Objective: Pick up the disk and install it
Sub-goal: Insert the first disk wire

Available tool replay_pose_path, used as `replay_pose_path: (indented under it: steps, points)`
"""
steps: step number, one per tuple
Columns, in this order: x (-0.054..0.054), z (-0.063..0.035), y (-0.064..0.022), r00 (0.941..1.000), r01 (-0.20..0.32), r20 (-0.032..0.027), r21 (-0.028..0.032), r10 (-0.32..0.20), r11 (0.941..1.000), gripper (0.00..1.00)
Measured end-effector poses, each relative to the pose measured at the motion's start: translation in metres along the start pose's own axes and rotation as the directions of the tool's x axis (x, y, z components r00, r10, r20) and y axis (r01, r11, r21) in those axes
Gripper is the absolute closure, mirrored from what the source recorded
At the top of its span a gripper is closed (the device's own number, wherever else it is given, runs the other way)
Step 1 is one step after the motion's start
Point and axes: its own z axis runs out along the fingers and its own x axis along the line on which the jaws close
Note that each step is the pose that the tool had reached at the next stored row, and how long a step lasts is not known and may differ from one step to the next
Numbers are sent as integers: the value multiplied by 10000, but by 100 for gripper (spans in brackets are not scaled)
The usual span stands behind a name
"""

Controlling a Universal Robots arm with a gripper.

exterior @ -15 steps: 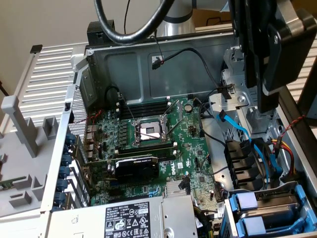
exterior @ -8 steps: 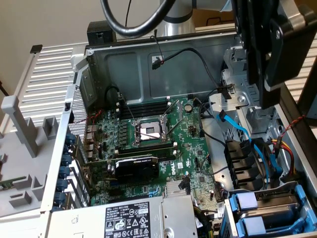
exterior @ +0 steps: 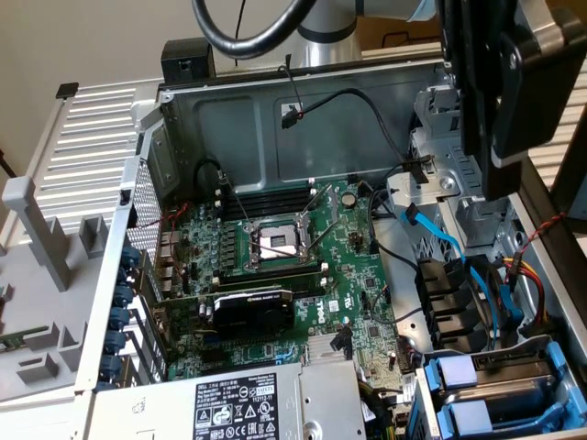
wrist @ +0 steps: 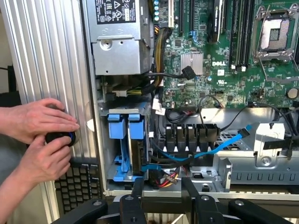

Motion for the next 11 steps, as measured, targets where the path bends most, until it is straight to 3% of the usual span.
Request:
replay_pose_path:
  steps: [5,11]
  points:
    - [-7,35,-6,9992,-402,-61,-35,402,9992,55]
    - [-48,97,-99,9988,-478,-71,-43,478,9988,55]
